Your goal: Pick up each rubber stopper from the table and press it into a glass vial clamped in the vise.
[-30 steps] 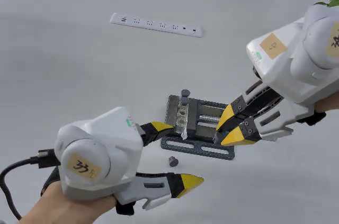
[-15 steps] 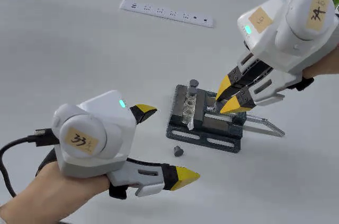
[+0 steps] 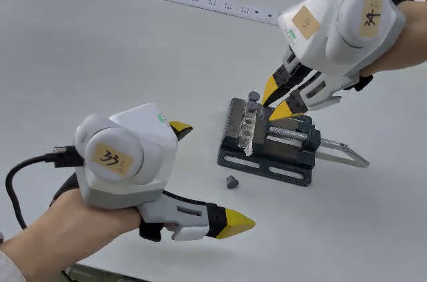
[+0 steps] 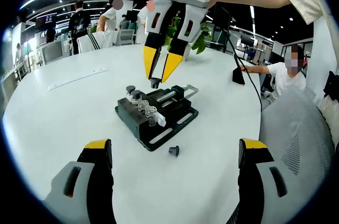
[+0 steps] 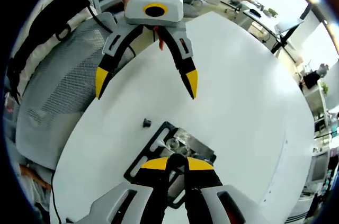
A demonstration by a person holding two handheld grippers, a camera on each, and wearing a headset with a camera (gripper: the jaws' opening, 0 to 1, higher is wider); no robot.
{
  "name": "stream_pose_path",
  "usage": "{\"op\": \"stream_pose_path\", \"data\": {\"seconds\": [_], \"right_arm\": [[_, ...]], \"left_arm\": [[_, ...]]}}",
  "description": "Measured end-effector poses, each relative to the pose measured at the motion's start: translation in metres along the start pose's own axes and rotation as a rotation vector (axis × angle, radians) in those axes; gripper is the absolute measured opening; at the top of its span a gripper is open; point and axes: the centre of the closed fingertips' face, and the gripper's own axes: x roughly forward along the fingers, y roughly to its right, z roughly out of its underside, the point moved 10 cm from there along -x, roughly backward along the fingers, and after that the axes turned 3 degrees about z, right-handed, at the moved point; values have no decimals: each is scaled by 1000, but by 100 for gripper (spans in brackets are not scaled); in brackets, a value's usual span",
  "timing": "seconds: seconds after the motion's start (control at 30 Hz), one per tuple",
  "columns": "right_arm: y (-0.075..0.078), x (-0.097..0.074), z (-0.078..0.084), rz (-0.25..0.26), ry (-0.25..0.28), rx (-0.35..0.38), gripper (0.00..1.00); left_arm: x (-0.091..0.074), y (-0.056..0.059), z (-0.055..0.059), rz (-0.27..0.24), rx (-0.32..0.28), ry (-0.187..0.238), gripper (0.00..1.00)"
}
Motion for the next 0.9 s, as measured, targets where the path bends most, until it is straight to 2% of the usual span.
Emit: {"op": "stream_pose_path", "data": {"seconds": [0.37,0.47,0.9], "right_arm": [[13,14,0,-11,2,-56,5],[12,18,1,-22,-18,-90,5],[10,25,2,-44,-45,-119,5]], "left_arm": [[-2,-2,-1,-33,-5,0,99],[-1,-1,0,-36,-6,-3,98],[-1,-1,5,-32,-27,-6,97]]}}
